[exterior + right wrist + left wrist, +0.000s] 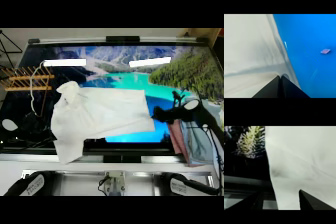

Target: Fold the shirts.

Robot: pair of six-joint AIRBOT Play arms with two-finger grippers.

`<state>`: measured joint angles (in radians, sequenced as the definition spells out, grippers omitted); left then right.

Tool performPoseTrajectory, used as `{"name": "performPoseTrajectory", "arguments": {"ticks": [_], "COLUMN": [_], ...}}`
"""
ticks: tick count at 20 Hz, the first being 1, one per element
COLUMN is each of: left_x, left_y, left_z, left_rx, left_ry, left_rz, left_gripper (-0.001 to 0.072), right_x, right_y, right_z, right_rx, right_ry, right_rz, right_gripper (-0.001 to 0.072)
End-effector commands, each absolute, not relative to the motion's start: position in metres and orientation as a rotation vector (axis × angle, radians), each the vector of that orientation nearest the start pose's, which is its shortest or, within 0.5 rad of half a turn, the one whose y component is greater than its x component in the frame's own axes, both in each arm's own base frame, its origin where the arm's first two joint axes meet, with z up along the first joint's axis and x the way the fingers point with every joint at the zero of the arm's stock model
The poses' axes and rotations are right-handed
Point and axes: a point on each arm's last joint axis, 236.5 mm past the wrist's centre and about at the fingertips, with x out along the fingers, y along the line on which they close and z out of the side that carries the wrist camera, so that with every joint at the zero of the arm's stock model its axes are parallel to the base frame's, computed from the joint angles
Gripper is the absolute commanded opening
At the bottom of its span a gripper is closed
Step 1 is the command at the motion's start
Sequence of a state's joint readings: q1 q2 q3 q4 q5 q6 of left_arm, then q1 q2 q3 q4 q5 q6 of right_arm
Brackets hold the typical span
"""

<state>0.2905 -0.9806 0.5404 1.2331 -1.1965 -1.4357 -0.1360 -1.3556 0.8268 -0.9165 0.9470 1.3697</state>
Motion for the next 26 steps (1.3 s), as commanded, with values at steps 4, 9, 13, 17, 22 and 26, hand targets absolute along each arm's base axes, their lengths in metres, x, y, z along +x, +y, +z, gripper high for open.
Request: {"name": "performPoseTrajectory", "arguments": {"ticks": [4,9,13,17,22,26], "left_x": [0.211,0.210,0.210,0.210,0.210,0.208], "left_y": [-0.013,-0.013,-0.013,-0.013,-0.013,-0.014], "left_z": [-0.084,-0.084,-0.084,-0.084,-0.084,-0.083], "left_rx": [-0.475,-0.473,-0.472,-0.472,-0.473,-0.472], "left_ry": [1.539,1.543,1.542,1.542,1.543,1.555], "left_rz": [-0.022,-0.024,-0.026,-0.025,-0.026,-0.031], "left_gripper": [0.0505,0.0505,0.0505,0.0505,0.0505,0.0505], "right_x": [0.370,0.346,0.293,0.276,0.287,0.305], "right_y": [0.102,0.076,0.025,0.051,0.079,0.082], "right_z": [-0.080,-0.065,-0.069,-0.095,-0.110,-0.114], "right_rx": [0.572,0.472,0.545,0.735,0.790,0.743], "right_ry": [1.265,1.363,1.551,1.546,1.499,1.425], "right_rz": [0.207,0.215,0.089,0.105,0.106,0.088], "right_gripper": [0.0114,0.0509,0.0510,0.0616,0.0608,0.0063]}}
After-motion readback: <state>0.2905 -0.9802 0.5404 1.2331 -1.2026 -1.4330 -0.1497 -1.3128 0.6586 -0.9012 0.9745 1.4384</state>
